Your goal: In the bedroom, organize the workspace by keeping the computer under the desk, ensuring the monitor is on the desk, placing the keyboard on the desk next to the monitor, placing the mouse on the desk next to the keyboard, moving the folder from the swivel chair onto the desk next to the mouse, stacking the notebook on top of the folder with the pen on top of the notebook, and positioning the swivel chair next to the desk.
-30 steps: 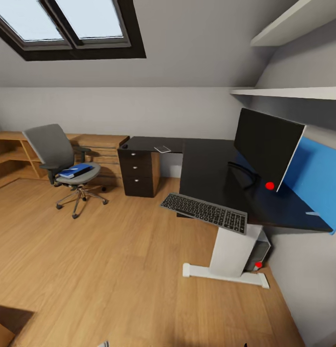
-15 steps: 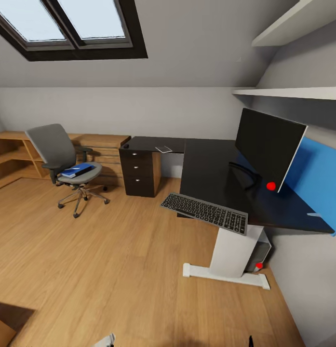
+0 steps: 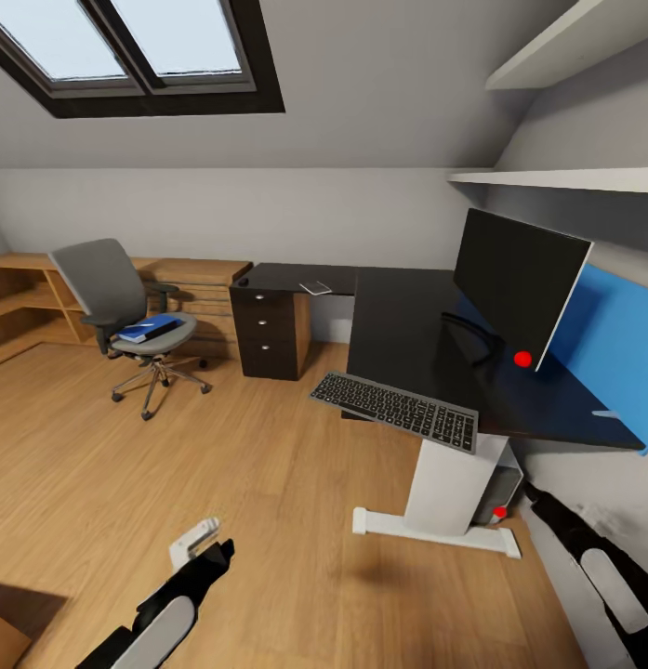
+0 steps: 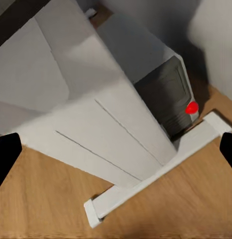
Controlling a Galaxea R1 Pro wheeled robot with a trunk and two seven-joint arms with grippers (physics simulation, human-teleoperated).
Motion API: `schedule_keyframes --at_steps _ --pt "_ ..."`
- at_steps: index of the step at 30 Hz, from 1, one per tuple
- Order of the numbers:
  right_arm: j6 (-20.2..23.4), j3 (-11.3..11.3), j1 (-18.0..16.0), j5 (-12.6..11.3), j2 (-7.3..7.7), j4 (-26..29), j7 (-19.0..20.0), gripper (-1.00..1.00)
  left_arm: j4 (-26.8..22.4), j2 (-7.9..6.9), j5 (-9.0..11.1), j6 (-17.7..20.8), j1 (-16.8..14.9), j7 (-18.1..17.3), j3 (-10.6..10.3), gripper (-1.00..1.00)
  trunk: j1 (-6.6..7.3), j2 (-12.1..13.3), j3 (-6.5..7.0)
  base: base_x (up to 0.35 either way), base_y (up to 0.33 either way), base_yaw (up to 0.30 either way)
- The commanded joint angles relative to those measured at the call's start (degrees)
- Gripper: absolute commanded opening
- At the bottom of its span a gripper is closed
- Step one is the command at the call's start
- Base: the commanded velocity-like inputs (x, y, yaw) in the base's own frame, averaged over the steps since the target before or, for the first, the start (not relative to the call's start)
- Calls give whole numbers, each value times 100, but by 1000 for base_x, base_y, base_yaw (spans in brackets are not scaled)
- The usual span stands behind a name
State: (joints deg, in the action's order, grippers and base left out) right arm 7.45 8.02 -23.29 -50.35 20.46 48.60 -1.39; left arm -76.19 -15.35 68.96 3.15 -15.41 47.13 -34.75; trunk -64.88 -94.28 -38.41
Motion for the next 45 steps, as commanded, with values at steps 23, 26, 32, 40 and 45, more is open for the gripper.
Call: schedule_keyframes --at_steps 23,26,32,40,45 --pt "2372 651 -187 -2357 -12 531 955 100 134 -147 -761 -324 -2 77 -903 100 0 -3 -6 0 0 0" --pt "2679 669 -185 -2351 -11 517 977 100 138 -135 -763 -334 -3 91 -951 100 0 -3 -6 0 0 0" --pt "2765 650 -184 -2350 -21 169 982 100 4 -173 -776 -612 0 101 -980 100 0 -3 -6 0 0 0" --pt "3188 651 -334 -2335 197 -677 997 100 -94 -270 -779 -740 2 104 -1114 100 0 -3 -6 0 0 0" --pt "3581 642 -890 -2311 417 -1488 1333 100 -98 -272 -779 -745 -3 104 -1160 100 0 -3 -6 0 0 0"
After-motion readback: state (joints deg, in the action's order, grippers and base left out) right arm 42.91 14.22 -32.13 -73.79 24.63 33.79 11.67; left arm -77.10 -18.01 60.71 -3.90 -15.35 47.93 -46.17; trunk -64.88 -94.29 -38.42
